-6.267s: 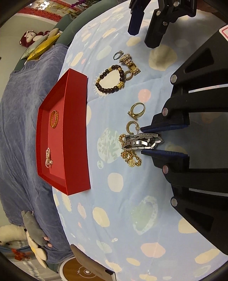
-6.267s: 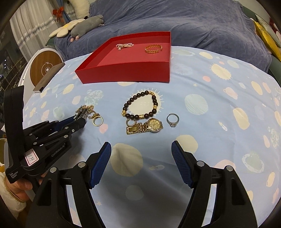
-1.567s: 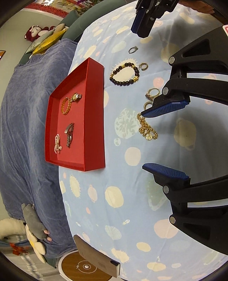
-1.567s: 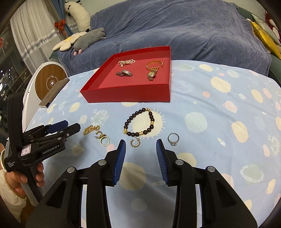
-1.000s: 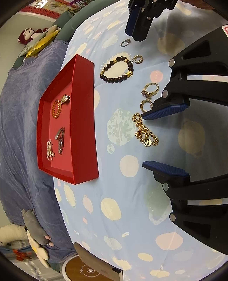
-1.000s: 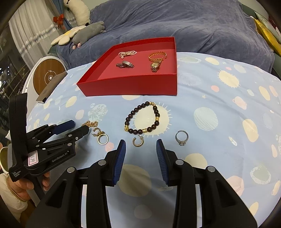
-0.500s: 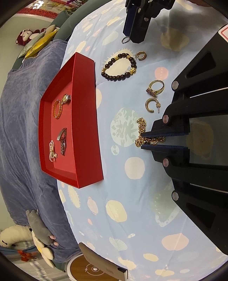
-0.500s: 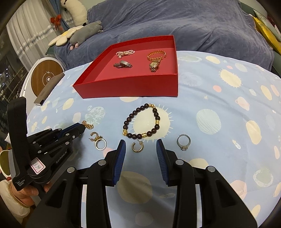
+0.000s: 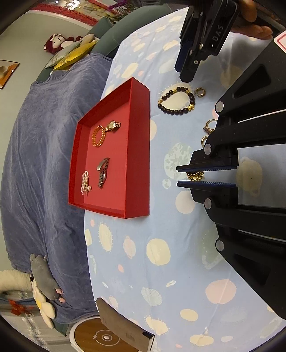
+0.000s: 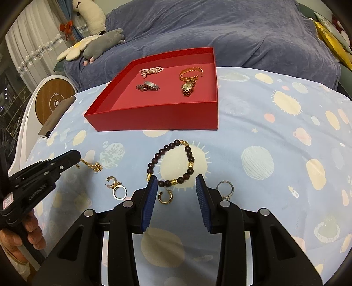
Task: Organize jewelry
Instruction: 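Grasp the gold chain with the left tool, then grasp the dark beaded bracelet with the right tool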
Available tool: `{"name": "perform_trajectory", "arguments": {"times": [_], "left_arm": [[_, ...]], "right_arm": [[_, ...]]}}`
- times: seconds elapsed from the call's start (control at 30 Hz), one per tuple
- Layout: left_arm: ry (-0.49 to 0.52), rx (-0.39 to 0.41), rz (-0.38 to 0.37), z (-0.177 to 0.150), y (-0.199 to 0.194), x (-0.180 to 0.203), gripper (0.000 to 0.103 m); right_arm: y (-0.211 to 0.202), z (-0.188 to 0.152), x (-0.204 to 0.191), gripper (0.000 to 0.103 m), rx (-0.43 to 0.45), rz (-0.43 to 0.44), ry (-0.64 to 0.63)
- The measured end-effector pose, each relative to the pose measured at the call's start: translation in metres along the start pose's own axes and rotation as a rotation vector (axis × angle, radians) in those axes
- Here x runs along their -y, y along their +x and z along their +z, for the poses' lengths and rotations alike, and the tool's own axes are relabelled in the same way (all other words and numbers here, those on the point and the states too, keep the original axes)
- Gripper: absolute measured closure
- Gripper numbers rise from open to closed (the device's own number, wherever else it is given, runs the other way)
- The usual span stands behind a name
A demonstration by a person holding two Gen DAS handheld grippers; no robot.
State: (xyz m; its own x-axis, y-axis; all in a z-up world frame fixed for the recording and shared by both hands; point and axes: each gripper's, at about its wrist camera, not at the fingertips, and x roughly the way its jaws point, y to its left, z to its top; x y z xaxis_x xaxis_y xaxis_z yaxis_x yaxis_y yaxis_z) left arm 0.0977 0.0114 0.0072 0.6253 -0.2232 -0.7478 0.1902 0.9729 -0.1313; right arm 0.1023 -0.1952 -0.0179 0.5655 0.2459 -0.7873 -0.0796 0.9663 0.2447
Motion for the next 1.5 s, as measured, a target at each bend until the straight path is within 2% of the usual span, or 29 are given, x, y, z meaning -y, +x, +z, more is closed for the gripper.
{"name": "perform_trajectory", "arguments": {"times": [0.37, 0.77, 0.97, 1.33, 1.5], "left_arm": [[-0.029, 0.026, -0.035, 0.010, -0.016, -0.002, 0.098], [-0.046, 0.018, -0.028, 0.011, -0.015, -0.006, 0.098], [-0.050, 0.022, -0.027, 0.013, -0.015, -0.006, 0.098], [-0.041, 0.045, -0.038, 0.024, -0.020, 0.000, 0.098], [-0.033, 0.070, -0.055, 0.041, -0.027, 0.007, 0.098]], "right_arm": [[0.029, 0.008, 0.005, 0.070, -0.004, -0.062, -0.024], [0.036, 0.003, -0.002, 0.096, -0.012, -0.111, -0.089], [0.027, 0.006, -0.004, 0.096, -0.001, -0.073, -0.071], [-0.022, 0.024, -0.018, 0.096, 0.092, 0.027, -0.066], [-0.052, 0.044, -0.026, 0.096, 0.154, 0.059, -0.081]]}}
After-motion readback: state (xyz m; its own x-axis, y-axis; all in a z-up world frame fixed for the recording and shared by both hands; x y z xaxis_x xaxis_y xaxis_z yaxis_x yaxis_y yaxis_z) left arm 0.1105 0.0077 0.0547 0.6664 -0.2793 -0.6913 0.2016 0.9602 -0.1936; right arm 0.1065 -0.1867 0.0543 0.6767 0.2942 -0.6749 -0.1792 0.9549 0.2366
